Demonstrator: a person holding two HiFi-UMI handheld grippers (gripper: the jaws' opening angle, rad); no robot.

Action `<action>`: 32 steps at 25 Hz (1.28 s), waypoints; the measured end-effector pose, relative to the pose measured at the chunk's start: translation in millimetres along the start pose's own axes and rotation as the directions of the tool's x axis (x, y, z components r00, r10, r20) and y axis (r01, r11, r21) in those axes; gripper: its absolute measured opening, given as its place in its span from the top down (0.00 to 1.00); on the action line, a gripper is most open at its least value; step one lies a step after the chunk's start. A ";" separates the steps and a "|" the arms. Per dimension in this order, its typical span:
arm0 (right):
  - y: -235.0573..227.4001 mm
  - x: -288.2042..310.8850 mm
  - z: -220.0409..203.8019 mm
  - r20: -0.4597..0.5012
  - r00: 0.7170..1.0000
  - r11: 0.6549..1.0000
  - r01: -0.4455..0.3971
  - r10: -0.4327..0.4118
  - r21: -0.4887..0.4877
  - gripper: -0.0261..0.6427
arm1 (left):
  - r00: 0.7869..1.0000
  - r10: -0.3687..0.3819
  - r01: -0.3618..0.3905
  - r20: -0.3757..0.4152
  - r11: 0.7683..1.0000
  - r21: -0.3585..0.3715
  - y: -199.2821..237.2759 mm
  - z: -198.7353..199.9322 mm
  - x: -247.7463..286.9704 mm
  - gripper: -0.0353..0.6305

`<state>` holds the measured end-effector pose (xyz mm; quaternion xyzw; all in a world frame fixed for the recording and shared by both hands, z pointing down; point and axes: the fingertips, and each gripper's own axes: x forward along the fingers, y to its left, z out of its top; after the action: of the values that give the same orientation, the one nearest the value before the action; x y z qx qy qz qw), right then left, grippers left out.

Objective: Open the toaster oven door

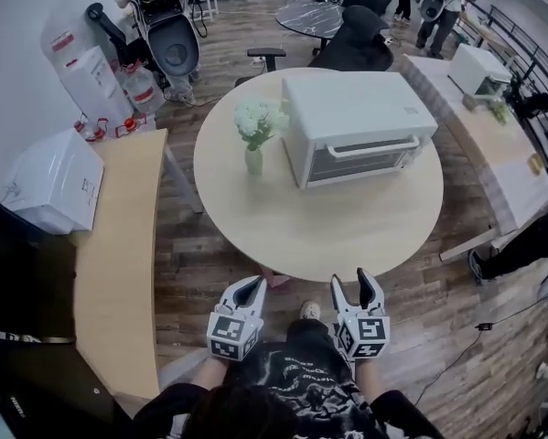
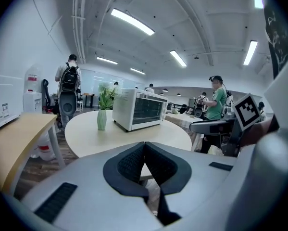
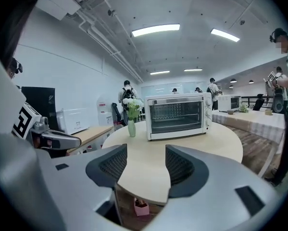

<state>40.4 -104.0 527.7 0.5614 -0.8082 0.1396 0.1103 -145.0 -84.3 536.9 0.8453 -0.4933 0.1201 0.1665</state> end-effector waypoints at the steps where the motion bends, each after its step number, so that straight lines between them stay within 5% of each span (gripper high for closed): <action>1: -12.2 7.9 4.2 -0.002 1.000 1.000 -0.004 0.004 0.000 0.58 | 1.000 0.010 -0.010 0.001 1.000 -0.011 -1.9 4.9 12.2 0.92; 17: -167.1 93.9 61.9 0.034 0.997 0.996 -0.075 0.073 0.048 0.58 | 0.996 0.090 -0.089 0.014 0.995 -0.051 -47.1 50.2 164.6 0.92; 32: -202.8 139.8 135.8 0.153 0.988 0.929 -0.091 0.038 0.357 0.58 | 0.996 0.090 -0.091 -0.026 0.994 -0.057 -30.0 62.1 182.6 0.92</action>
<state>179.5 -341.1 467.9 0.5537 -0.7924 0.2494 -0.0584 -27.9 -240.5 542.2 0.8153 -0.5325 0.1231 0.1914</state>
